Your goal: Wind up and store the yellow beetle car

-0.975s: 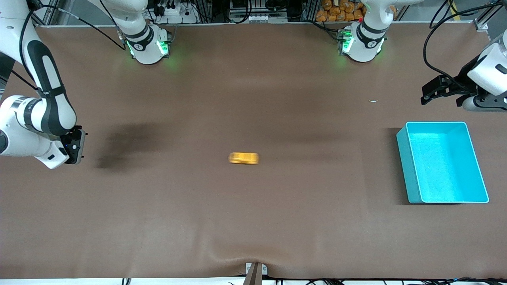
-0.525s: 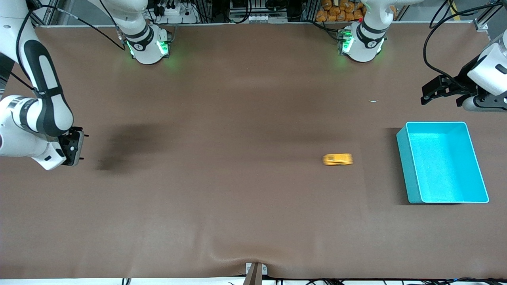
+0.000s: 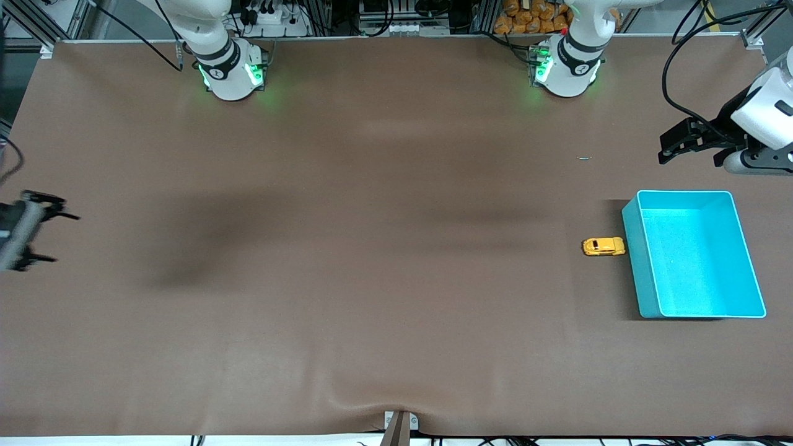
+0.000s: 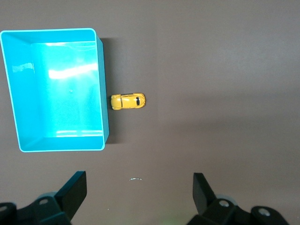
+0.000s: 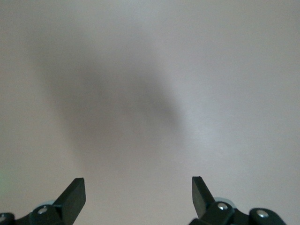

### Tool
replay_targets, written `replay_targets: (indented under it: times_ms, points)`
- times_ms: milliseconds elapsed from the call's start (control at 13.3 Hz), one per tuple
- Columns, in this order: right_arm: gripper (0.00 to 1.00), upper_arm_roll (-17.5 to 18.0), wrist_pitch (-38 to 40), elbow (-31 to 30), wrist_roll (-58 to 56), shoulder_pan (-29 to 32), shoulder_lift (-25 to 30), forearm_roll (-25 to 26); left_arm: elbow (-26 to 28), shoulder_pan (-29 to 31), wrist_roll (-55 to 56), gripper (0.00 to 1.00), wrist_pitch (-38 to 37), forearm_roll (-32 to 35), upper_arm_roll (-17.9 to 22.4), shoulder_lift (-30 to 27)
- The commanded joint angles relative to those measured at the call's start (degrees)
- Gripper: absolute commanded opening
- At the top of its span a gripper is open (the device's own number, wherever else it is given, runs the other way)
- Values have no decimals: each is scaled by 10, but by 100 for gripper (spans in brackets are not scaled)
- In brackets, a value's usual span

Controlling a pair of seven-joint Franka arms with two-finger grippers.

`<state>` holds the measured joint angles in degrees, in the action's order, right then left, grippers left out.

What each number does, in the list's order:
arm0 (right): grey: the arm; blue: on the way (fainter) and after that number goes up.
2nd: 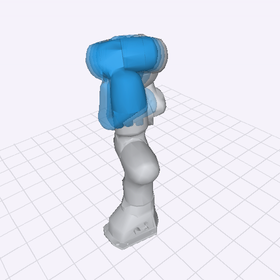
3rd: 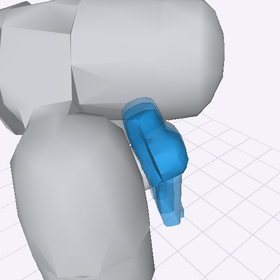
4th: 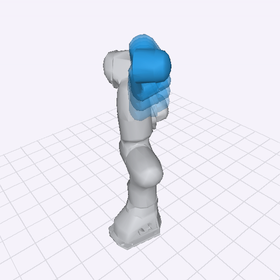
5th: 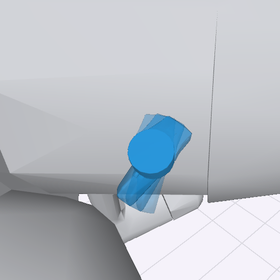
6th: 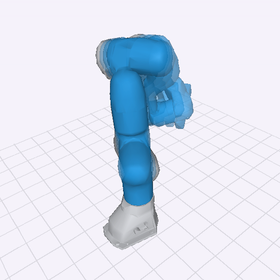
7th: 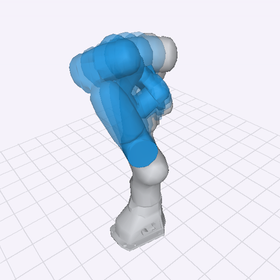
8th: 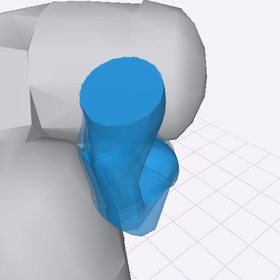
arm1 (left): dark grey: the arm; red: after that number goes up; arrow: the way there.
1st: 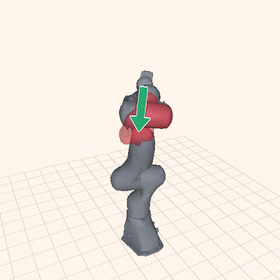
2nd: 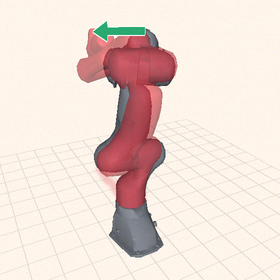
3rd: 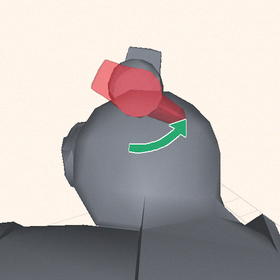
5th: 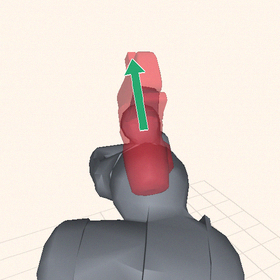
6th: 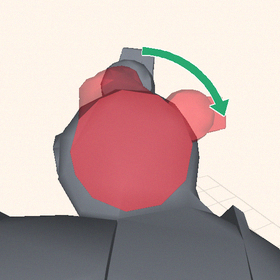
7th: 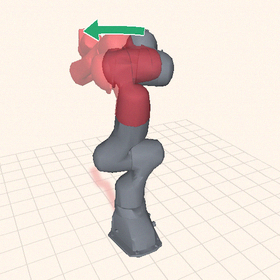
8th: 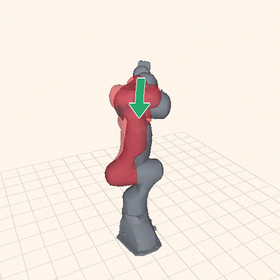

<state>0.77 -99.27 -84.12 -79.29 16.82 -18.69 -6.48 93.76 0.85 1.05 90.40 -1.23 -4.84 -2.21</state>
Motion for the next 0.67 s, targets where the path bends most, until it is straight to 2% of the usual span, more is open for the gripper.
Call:
replay_targets:
  times_ms: [0,300,525,600]
  points:
    - [100,10,32,46,162,-1,44,-16,-4,5,-12,100,-3,-8,-1,0]
    - [100,10,100,98,347,-45,59,-13,-3,13,-11,100,-5,-5,-1,8]
    - [100,16,116,98,531,-62,89,-12,-6,34,-3,100,-5,-8,-2,36]
    - [100,18,132,98,545,-74,93,-6,-4,35,-3,100,-5,-6,-2,38]
